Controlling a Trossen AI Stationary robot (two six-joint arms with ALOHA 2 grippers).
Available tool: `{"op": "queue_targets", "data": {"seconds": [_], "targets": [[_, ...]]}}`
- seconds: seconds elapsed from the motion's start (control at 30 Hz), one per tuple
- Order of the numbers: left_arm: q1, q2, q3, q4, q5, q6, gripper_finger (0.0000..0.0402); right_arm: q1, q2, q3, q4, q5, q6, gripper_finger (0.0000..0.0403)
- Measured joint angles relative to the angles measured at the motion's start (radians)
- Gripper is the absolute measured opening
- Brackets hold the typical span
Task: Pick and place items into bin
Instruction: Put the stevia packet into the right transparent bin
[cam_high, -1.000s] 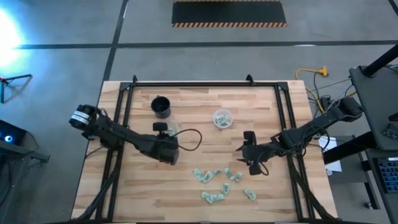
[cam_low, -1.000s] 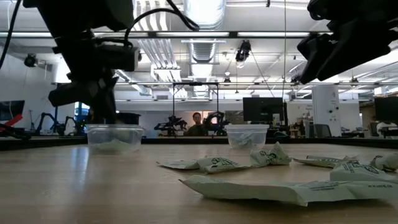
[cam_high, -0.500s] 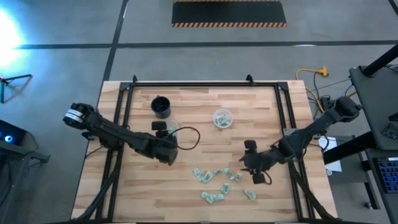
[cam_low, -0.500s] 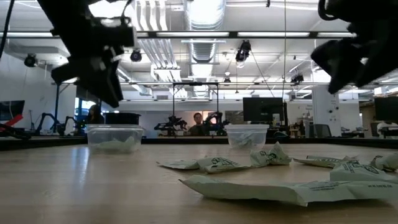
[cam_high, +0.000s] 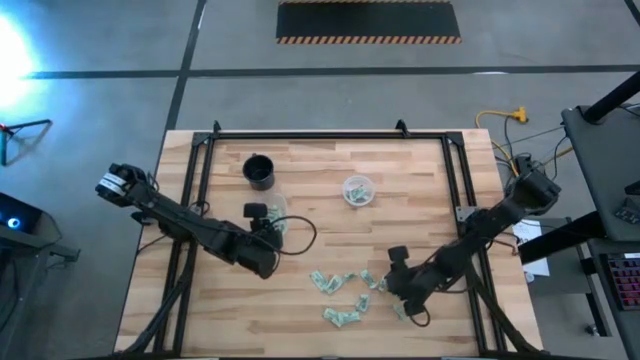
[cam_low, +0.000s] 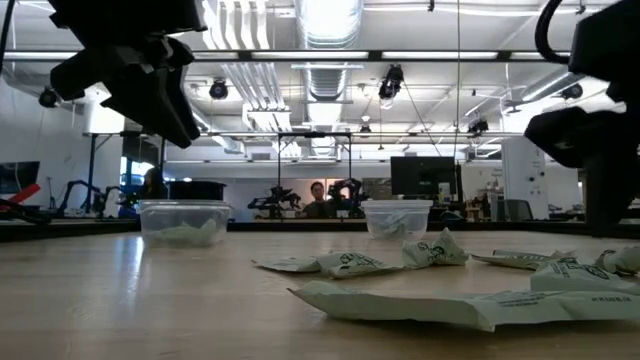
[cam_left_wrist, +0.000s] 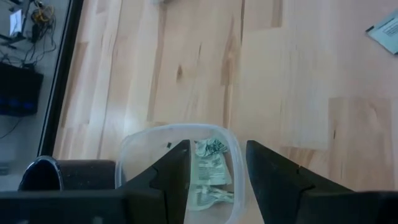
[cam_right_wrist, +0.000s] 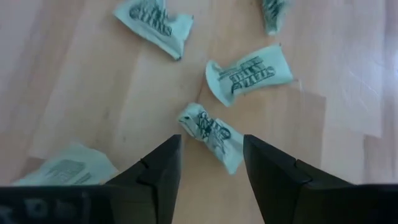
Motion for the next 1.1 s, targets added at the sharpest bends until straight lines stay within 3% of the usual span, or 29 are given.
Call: {"op": "queue_targets", "data": {"seconds": [0.63,0.9,1.1], "targets": [[-0.007,0.000,0.000,0.027,0.000,0.000,0.0139,-0.034,0.052,-0.001,-0.003,0.024,0.008,0.0086],[-0.019,0.000,0.002,0.029,0.001,0.000,0.0139,-0.043,0.074,0.002,0.003,0.019,-0.019,0.0015],[-0.027,0.001,0.003,0.038,0.002,0.000,0.0139,-0.045,0.043,-0.004,-0.024,0.064,-0.051,0.0008]]}}
